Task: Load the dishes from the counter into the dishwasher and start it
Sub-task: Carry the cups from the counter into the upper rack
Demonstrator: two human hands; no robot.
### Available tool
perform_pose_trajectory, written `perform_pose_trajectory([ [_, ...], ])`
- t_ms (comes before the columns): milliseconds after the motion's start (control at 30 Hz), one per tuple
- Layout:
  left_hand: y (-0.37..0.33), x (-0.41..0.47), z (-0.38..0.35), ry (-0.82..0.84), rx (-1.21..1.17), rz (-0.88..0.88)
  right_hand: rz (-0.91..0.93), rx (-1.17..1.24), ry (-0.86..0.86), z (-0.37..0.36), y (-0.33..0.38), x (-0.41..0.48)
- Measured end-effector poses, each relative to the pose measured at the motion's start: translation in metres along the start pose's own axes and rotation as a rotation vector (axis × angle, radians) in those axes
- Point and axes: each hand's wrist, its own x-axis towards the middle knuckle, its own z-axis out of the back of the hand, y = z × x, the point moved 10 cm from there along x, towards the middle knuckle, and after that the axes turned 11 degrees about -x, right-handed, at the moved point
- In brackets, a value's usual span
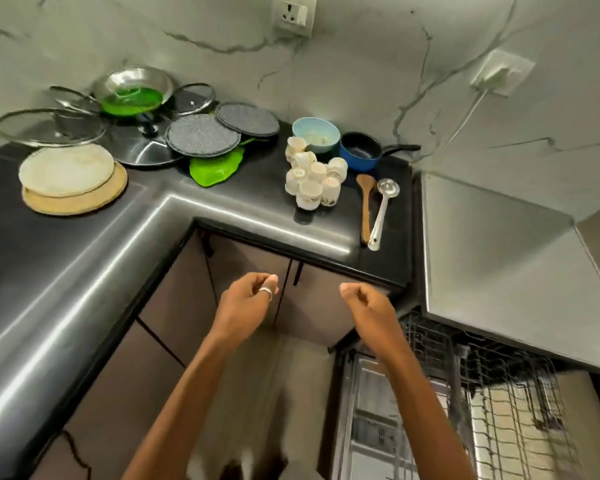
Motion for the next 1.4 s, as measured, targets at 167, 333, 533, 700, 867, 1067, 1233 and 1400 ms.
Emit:
perform_pose_trajectory([
  [167,-0.018,0.058,-0.031,0.107,0.027,-0.004,-0.009,0.027,-0.034,-0.001,0.008,0.066],
  [333,-0.023,0.112,-0.052,0.134,0.019,0.028,0.010,-0.009,0.025,-0.018,0.014,0.130],
  [533,-0.059,0.196,-0.070,0.059,0.053,0.031,0.073,-0.170,0.075,-0.031,0.032,0.232],
  [700,-0.062,0.245,-0.072,0.037,0.073,0.063,0.107,-0.257,-0.043,-0.039,0.051,0.296],
  [867,-0.062,0.285,-0.064,0.015,0.099,0.083,0.035,-0.361,-0.153,-0.060,0.060,0.334],
  [1067,-0.069,0.343,-0.068,0.078,0.245,0.004,-0.044,-0.494,-0.299,-0.075,0.067,0.342],
  [1233,-0.076,0.378,-0.085,0.241,0.387,-0.061,-0.035,-0.527,-0.376,-0.074,0.073,0.343],
  [1400,-0.077,0.397,-0.103,0.386,0.386,-0.032,-0.067,-0.045,-0.375,-0.039,0.075,0.330],
])
